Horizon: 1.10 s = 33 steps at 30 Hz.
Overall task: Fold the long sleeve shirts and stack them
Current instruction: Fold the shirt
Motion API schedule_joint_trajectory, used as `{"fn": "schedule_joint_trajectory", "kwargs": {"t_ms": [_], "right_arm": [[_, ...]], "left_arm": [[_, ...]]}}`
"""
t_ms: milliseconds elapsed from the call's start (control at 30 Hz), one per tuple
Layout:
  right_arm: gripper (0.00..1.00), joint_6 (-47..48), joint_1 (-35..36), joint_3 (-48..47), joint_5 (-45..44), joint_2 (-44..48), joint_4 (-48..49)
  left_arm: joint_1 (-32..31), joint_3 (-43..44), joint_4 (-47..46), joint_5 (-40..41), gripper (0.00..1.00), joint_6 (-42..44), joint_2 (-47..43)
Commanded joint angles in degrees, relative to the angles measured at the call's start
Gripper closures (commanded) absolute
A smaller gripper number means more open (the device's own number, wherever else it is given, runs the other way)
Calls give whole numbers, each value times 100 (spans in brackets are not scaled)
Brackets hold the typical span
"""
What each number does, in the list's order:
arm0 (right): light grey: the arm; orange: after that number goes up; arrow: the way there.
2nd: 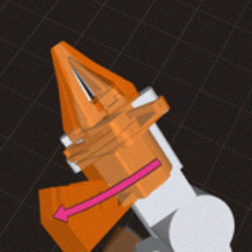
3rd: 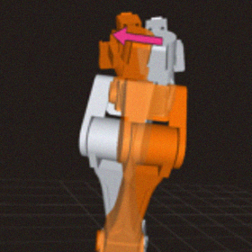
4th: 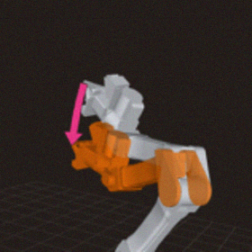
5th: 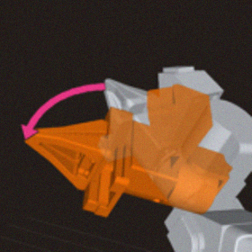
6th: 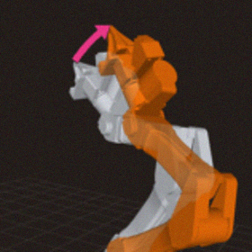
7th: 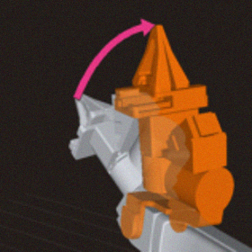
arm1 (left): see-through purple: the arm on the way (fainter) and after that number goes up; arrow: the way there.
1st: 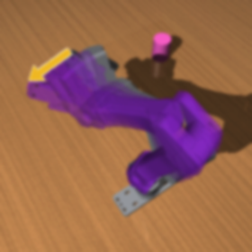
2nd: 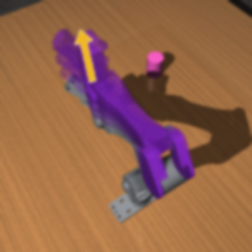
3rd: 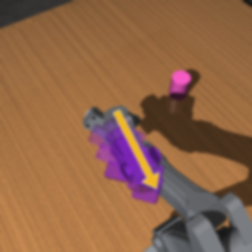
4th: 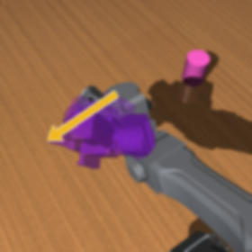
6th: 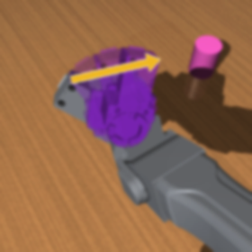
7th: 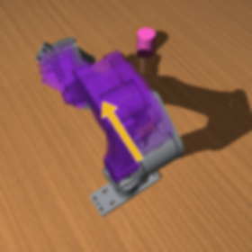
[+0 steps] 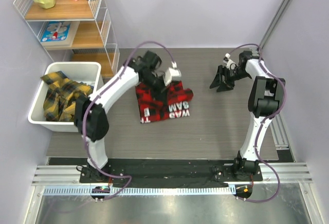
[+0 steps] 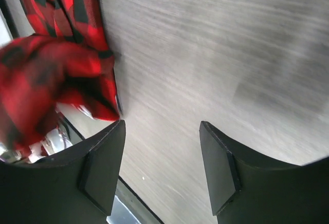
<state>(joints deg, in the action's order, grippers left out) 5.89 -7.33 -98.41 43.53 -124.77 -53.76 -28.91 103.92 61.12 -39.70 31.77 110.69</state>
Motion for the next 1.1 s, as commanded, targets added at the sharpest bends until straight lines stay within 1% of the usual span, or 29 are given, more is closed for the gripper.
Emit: {"fn": "schedule_joint_trajectory", "kwargs": {"t_ms": [0, 33, 100, 133, 167, 200, 233, 300, 333, 367, 400, 433, 467, 500, 533, 600, 633, 667, 700, 733, 767, 800, 833, 900, 933, 967, 1033, 1067], "right_arm": [[36, 544, -31, 76, -81, 533, -460], [36, 588, -40, 76, -55, 541, -495], [35, 702, -31, -11, -11, 498, -644], [35, 764, -23, -72, 85, 411, -732], [35, 817, 47, -230, 129, 366, -828], [35, 965, 91, -309, 182, 322, -1038], [35, 993, 144, -362, 243, 296, -1110], [35, 1010, 345, -381, 445, 295, -1146], [35, 1019, 442, -381, 498, 287, -1163], [35, 1028, 530, -363, 542, 261, -1181], [35, 1019, 696, -346, 569, 252, -1190], [36, 1045, 733, -311, 595, 251, -1190], [37, 1037, 899, -215, 630, 243, -1181], [37, 1037, 987, -170, 657, 225, -1172], [37, 1028, 1093, -109, 648, 225, -1155], [37, 1046, 1146, 58, 613, 208, -1076], [37, 1020, 1155, 111, 578, 199, -1015], [37, 924, 1146, 181, 456, 147, -892], [37, 914, 1155, 173, 464, 94, -882], [37, 905, 1146, 104, 446, 41, -882], [37, 853, 1138, 68, 403, -3, -839], [37, 844, 1146, 24, 350, -73, -821], [37, 852, 1138, -124, 332, -109, -821], [37, 765, 1146, -301, 271, -196, -786], [37, 738, 1120, -449, 235, -258, -794], [37, 729, 1120, -494, 226, -267, -812], [37, 782, 1120, -399, 191, -163, -847], [37, 834, 1120, -311, 200, -101, -890]], "left_arm": [[-878, -1363, -12, -222, 100, -47, -1082], [-1045, -1705, -47, -248, 100, -126, -1198], [-1344, -1980, 48, -301, 98, -162, -1392], [-1363, -2076, 84, -345, 78, -180, -1427], [-1346, -2164, 119, -363, 66, -215, -1463], [-1224, -2148, 258, -354, 60, -102, -1480], [-1118, -2087, 312, -380, 50, -22, -1524], [-768, -1841, 208, -433, 46, -109, -1499], [-357, -1736, 77, -450, 46, -318, -1359], [-187, -1604, 75, -468, 46, -329, -1227], [-55, -1377, 6, -146, 46, -442, -1095], [164, -1313, -300, 48, 47, -783, -963], [270, -1243, -407, 224, 48, -925, -623], [341, -1260, -643, 452, 49, -1110, -471], [429, -1243, -854, 1072, 50, -1277, -287], [500, -1102, -1031, 1341, 52, -1357, 301], [552, -884, -1058, 1595, 55, -1453, 512], [587, -743, -1093, 1597, 57, -1602, 976], [614, -559, -1085, 1528, 57, -1682, 1189], [623, -200, -1076, 1614, 60, -1761, 1400], [623, 38, -1076, 1650, 62, -1910, 1846], [632, 258, -1067, 1685, 62, -1972, 2016], [632, 652, -1093, 1946, 63, -2060, 2218], [667, 1137, -963, 2115, 66, -2262, 2797], [684, 1679, -857, 2212, 67, -2341, 2956], [719, 1858, -796, 2300, 67, -2412, 3088], [816, 2079, -873, 2065, 63, -2509, 3143], [834, 1984, -952, 1863, 62, -2518, 3021]]}}
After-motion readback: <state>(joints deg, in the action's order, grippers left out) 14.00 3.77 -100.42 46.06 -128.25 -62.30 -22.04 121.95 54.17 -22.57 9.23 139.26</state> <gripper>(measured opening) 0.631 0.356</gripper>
